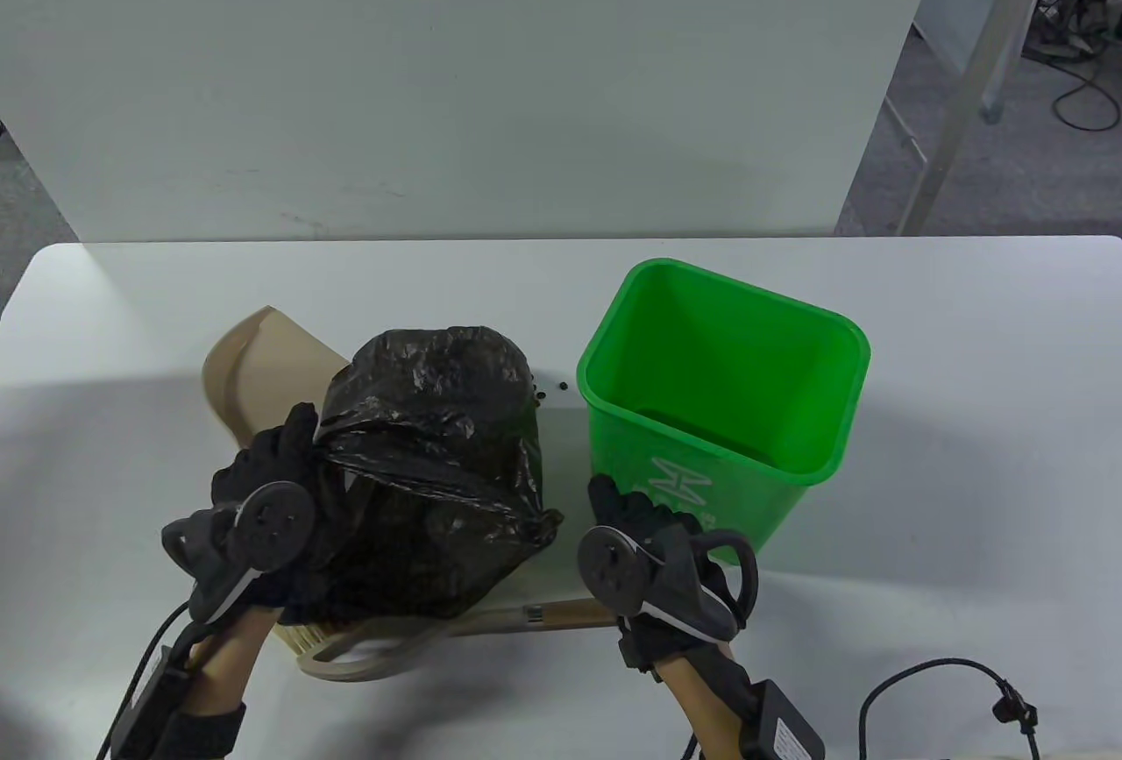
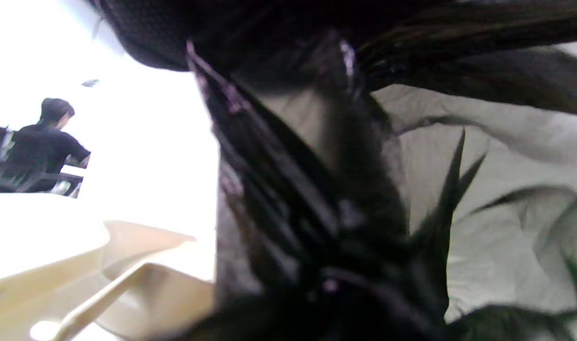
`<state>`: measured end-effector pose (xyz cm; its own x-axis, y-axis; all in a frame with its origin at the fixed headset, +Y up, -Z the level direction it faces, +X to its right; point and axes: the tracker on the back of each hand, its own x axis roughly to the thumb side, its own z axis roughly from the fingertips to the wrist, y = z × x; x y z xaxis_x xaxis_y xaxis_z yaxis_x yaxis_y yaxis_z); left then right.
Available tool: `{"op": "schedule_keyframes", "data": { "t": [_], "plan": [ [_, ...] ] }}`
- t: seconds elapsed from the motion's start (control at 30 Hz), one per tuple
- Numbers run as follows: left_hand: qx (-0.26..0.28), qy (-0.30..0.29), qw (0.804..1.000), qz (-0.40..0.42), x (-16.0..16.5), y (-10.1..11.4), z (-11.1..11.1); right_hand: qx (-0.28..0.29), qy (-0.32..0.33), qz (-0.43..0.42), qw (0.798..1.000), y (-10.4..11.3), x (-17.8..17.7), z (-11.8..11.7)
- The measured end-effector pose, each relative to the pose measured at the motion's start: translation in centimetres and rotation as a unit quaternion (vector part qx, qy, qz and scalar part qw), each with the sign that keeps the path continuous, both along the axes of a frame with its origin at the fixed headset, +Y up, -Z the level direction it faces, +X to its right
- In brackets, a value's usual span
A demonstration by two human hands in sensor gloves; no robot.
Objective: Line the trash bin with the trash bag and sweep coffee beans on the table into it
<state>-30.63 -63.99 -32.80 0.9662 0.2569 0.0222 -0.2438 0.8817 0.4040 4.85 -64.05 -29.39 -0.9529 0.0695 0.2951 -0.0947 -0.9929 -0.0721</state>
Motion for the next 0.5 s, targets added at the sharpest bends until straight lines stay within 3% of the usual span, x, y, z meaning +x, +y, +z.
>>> {"op": "schedule_keyframes", "data": {
  "t": [0.17, 0.3, 0.4, 0.5],
  "plan": [
    [-0.009, -0.042, 0.996, 0.074, -0.6, 0.4, 0.2, -0.069, 0.036, 0.029, 0.997, -3.5, -2.3, -1.9],
    [-0.026, -0.061, 0.997, 0.049, 0.6, 0.1, 0.1, -0.126, 0.044, 0.046, 0.99, -7.0, -4.0, -4.0],
    [-0.037, -0.065, 0.997, 0.034, 1.2, -0.2, 0.0, -0.136, 0.034, 0.043, 0.989, -7.4, -3.9, -4.6],
    [-0.044, -0.067, 0.996, 0.024, 1.4, -0.4, -0.1, -0.104, 0.037, -0.072, 0.991, -5.7, -2.6, -4.2]
  ]
}}
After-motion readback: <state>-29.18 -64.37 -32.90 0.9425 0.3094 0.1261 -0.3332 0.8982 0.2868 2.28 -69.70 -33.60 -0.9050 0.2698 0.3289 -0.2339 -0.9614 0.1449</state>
